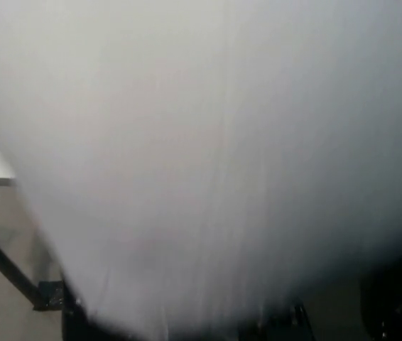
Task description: The robot uses both hands to lift the pillow and then drops it on the table
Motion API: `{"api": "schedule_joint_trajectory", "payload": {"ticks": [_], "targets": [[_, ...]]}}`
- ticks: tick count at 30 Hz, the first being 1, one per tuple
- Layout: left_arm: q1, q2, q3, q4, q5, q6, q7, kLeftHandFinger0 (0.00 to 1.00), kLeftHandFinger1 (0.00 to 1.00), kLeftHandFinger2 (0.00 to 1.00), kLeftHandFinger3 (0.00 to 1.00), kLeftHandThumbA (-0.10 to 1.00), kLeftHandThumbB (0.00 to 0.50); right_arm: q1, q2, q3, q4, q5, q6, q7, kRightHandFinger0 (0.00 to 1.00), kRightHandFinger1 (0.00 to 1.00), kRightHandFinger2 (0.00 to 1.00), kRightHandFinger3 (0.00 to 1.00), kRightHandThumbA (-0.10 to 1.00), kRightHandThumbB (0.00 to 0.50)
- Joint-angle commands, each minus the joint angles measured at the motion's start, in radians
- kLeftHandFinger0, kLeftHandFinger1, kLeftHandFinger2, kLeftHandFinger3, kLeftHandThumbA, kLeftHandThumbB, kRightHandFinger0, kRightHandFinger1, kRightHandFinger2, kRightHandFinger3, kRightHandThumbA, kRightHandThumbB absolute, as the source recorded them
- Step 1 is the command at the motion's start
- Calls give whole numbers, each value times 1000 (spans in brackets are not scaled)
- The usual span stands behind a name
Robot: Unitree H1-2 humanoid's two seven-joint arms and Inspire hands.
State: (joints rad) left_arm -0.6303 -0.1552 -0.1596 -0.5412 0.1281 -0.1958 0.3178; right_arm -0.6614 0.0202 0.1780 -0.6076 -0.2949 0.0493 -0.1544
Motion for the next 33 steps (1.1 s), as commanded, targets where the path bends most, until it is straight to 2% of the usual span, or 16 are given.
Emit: {"api": "schedule_joint_trajectory", "payload": {"ticks": [1, 4, 6, 9, 10, 13, 15, 17, 18, 21, 22, 25, 27, 28, 29, 33], "targets": [[-107, -47, -123, -53, 187, 35, -154, 1000, 1000, 1000, 1000, 1000, 82, -122, 57, 125, -89, -114, -41, 128, 1000, 1000, 1000, 1000, 1000, 395], [-108, -41, -134, -63, 220, 24, -157, 1000, 1000, 1000, 1000, 1000, 65, -126, 56, 134, -102, -110, -68, 123, 1000, 1000, 1000, 1000, 1000, 350], [-114, -40, -137, -54, 223, 9, -146, 1000, 1000, 1000, 1000, 1000, 74, -133, 49, 133, -90, -117, -90, 114, 1000, 1000, 1000, 1000, 1000, 366], [-128, -32, -132, -40, 224, 4, -138, 1000, 1000, 1000, 1000, 1000, 85, -138, 46, 132, -95, -132, -68, 116, 1000, 1000, 1000, 1000, 1000, 381], [-132, -33, -128, -31, 225, -1, -132, 1000, 1000, 1000, 1000, 1000, 85, -139, 49, 130, -89, -136, -71, 110, 1000, 1000, 1000, 1000, 1000, 368], [-138, -28, -117, -16, 220, -8, -123, 1000, 1000, 1000, 1000, 1000, 78, -135, 52, 130, -72, -137, -81, 100, 1000, 1000, 1000, 1000, 1000, 347], [-140, -24, -106, 0, 196, 9, -120, 1000, 1000, 1000, 1000, 1000, 50, -131, 44, 121, -47, -160, -76, 96, 1000, 1000, 1000, 1000, 1000, 372], [-143, -14, -94, 29, 195, -6, -112, 1000, 1000, 1000, 1000, 1000, 37, -135, 27, 110, -17, -147, -90, 92, 1000, 1000, 1000, 1000, 1000, 362], [-152, -5, -68, 88, 186, -17, -93, 1000, 1000, 1000, 1000, 1000, 30, -130, 24, 101, 15, -157, -60, 94, 1000, 1000, 1000, 1000, 1000, 327], [-163, 2, -49, 149, 216, -47, -74, 1000, 1000, 1000, 1000, 1000, 32, -123, 18, 91, 42, -164, -45, 92, 1000, 1000, 1000, 1000, 1000, 331], [-163, 3, -35, 190, 218, -51, -61, 1000, 1000, 1000, 1000, 1000, 24, -120, 14, 83, 69, -156, -38, 90, 1000, 1000, 1000, 1000, 1000, 298], [-171, 7, -7, 297, 197, -65, -41, 1000, 1000, 1000, 1000, 1000, 24, -115, 0, 66, 149, -196, -23, 75, 1000, 1000, 1000, 1000, 1000, 284], [-176, 7, 5, 335, 194, -75, -30, 1000, 1000, 1000, 1000, 1000, 36, -119, -8, 60, 186, -208, -27, 68, 1000, 1000, 1000, 1000, 1000, 284], [-181, 15, 26, 410, 180, -93, -14, 1000, 1000, 1000, 1000, 1000, 22, -120, -19, 44, 254, -202, -2, 63, 1000, 1000, 1000, 1000, 1000, 308], [-181, 16, 35, 427, 180, -84, -10, 1000, 1000, 1000, 1000, 1000, 31, -122, -24, 42, 278, -212, 6, 59, 1000, 1000, 1000, 1000, 1000, 316], [-200, 17, 75, 521, 164, -91, 21, 1000, 1000, 1000, 1000, 1000, 17, -140, -42, 30, 361, -214, 25, 52, 1000, 1000, 1000, 1000, 1000, 310]]}}
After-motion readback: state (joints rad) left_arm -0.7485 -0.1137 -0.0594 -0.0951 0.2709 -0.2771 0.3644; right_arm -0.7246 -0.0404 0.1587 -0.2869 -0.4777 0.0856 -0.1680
